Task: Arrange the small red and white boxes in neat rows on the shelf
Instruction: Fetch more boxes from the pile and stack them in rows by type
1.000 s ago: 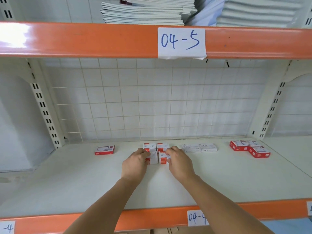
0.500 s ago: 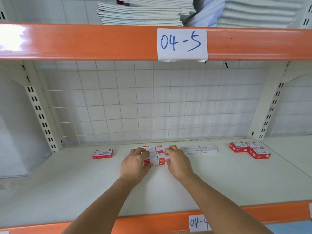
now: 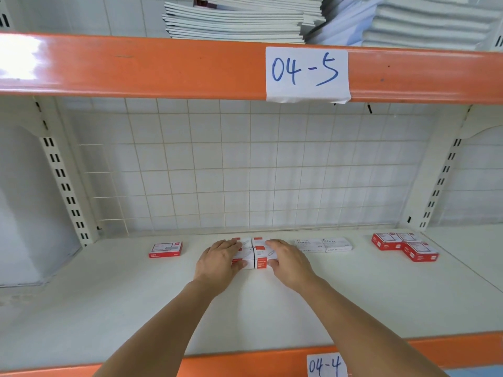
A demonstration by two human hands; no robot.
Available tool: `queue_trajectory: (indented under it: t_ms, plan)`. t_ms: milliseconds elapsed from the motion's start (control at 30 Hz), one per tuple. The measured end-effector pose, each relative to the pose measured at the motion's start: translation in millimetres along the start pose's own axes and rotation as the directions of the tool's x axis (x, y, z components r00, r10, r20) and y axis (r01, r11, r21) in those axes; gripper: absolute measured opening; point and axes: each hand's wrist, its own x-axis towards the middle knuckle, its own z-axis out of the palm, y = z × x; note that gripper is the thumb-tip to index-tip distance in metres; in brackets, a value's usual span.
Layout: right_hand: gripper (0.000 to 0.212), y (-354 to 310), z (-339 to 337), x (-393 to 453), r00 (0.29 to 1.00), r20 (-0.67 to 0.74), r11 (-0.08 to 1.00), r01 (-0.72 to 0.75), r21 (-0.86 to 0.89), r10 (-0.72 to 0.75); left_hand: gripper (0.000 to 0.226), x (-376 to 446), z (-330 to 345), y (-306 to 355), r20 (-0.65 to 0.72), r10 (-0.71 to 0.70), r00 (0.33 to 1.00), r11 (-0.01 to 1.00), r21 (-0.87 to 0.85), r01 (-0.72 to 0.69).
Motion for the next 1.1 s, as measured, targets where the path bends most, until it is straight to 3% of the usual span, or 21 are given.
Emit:
queue_trajectory:
  t_ms: [300, 500, 833, 1100]
  plan:
    - [0.048, 8, -5, -17, 1.0, -0.014, 0.991, 0.008, -0.133, -0.01, 0.049, -5, 2, 20, -0.122, 0.017, 0.992, 0.999, -0.034, -0.021]
    - [0.049, 50, -32, -52, 0.993, -0.086, 0.964, -0.101, -0.247, 0.082, 0.047, -3, 6, 69, -0.092, 0.105, 0.99, 0.99, -0.079, -0.113]
    - [0.048, 166, -113, -162, 0.92, -0.213, 0.87, -0.384, -0.309, 0.33, 0.047, -11, 27, 225, -0.007, 0.362, 0.932, 0.925, -0.121, -0.36]
    - [0.043, 263, -185, -271, 0.844, -0.306, 0.792, -0.525, -0.312, 0.44, 0.046, -34, 59, 380, 0.019, 0.522, 0.853, 0.837, -0.204, -0.508]
